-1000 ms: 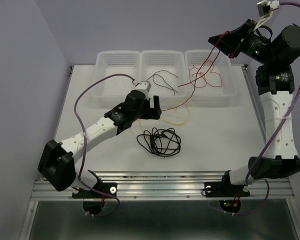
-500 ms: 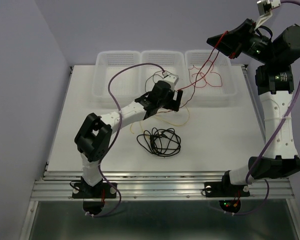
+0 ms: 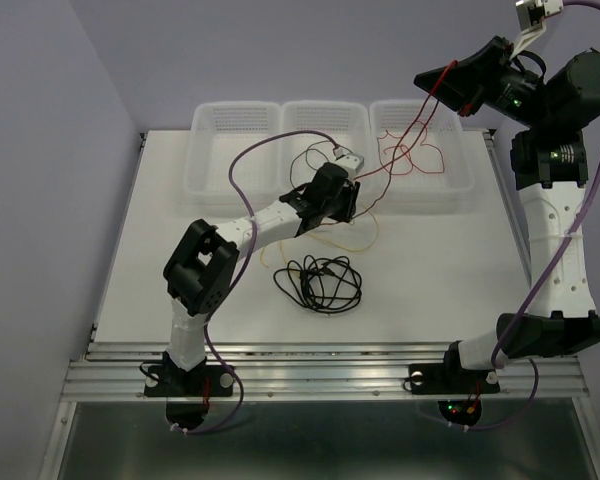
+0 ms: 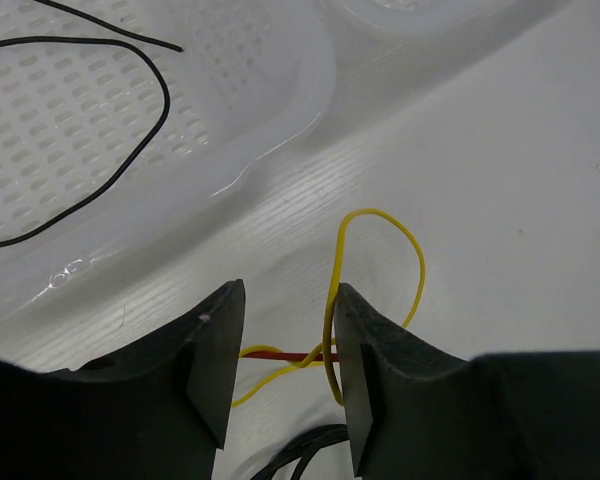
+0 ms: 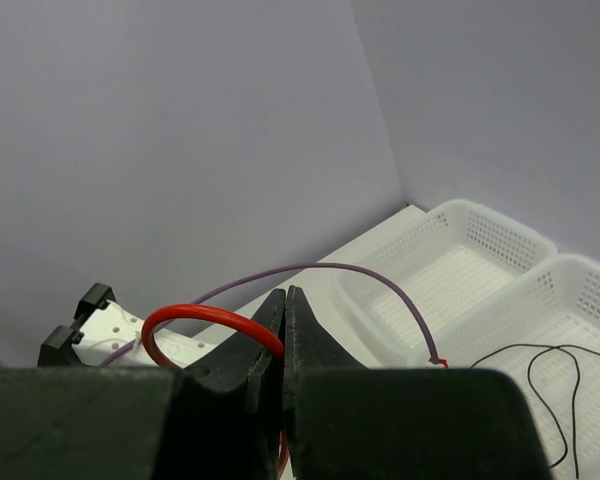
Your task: Untangle the cables
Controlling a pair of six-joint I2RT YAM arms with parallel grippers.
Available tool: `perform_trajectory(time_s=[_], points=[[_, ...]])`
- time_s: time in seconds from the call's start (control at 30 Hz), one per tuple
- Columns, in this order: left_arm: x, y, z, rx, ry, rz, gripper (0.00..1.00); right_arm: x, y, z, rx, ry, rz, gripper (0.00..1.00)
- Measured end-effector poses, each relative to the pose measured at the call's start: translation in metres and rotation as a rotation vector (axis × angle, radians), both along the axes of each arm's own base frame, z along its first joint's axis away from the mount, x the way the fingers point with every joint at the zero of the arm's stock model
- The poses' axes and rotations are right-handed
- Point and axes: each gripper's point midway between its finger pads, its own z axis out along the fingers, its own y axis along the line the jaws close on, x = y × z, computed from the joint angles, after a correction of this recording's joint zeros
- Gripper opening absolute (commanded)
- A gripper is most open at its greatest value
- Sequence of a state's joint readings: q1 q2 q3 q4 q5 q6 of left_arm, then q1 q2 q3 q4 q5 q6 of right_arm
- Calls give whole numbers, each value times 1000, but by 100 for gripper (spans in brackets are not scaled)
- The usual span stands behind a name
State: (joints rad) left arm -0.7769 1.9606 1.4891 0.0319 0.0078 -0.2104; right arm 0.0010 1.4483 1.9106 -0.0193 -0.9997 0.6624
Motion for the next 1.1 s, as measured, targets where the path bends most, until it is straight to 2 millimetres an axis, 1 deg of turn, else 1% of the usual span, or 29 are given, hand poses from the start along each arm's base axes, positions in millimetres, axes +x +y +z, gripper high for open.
perform_trajectory(time_s=[0.03,0.07,0.2,0.27,0.33,0.37,0.4,0.43,0.47,0.5,0.53,0.6,0.63,0.67,0.7,0.73,0.77,0.8,0.83,0.87,0.9,0.97,1.03,1.07,1.1], points=[[-1,0,-1,0,5,1,18,0,0,0,1,0,-2,1],[-2,0,-2,-3,14,3,0,1,0,0,1,0,-4,1],[-2,3,-4,2,28,23,0,5,-2,-2,-3,-9,-23,1],[0,8,-5,13,32,59,0,11,-5,-10,-12,-5,-55,1],[0,16,-3,27,35,104,0,21,-10,-32,-19,45,-118,1],[0,21,1,32,36,125,0,29,-16,-51,-21,94,-176,1],[-1,28,8,36,33,157,0,31,-19,-59,-23,109,-198,1],[-2,36,23,30,21,185,0,38,-26,-85,-24,171,-266,1],[-4,42,36,21,9,210,0,40,-31,-102,-25,209,-305,1],[-6,50,54,7,-8,238,0,43,-38,-135,-31,282,-361,4],[-9,57,76,-21,-34,264,0,42,-44,-169,-41,366,-404,5],[-14,73,117,-72,-81,313,0,43,-51,-228,-67,507,-459,8],[-19,84,148,-117,-116,347,0,43,-54,-254,-80,568,-476,12],[-23,92,172,-153,-145,369,0,42,-56,-288,-98,645,-492,15],[-26,99,195,-193,-175,389,0,39,-58,-313,-113,711,-500,31],[-30,106,218,-233,-204,406,0,33,-59,-348,-135,800,-509,45],[-34,114,239,-272,-232,422,0,30,-60,-361,-151,827,-510,55],[-39,122,259,-310,-260,436,0,24,-61,-379,-164,876,-514,64],[-43,127,273,-337,-277,444,0,18,-62,-395,-183,912,-516,79],[-46,133,283,-356,-290,454,0,14,-62,-401,-193,926,-513,84],[-50,137,292,-377,-302,460,0,10,-62,-407,-209,934,-509,100],[-53,142,298,-387,-308,467,0,6,-58,-406,-245,894,-481,100],[-54,142,295,-379,-301,464,0,-2,-44,-389,-273,795,-426,100],[-54,140,291,-369,-291,457,0,-9,-34,-374,-273,725,-389,100],[-54,138,288,-363,-284,449,0,-19,-23,-352,-266,623,-343,100]])
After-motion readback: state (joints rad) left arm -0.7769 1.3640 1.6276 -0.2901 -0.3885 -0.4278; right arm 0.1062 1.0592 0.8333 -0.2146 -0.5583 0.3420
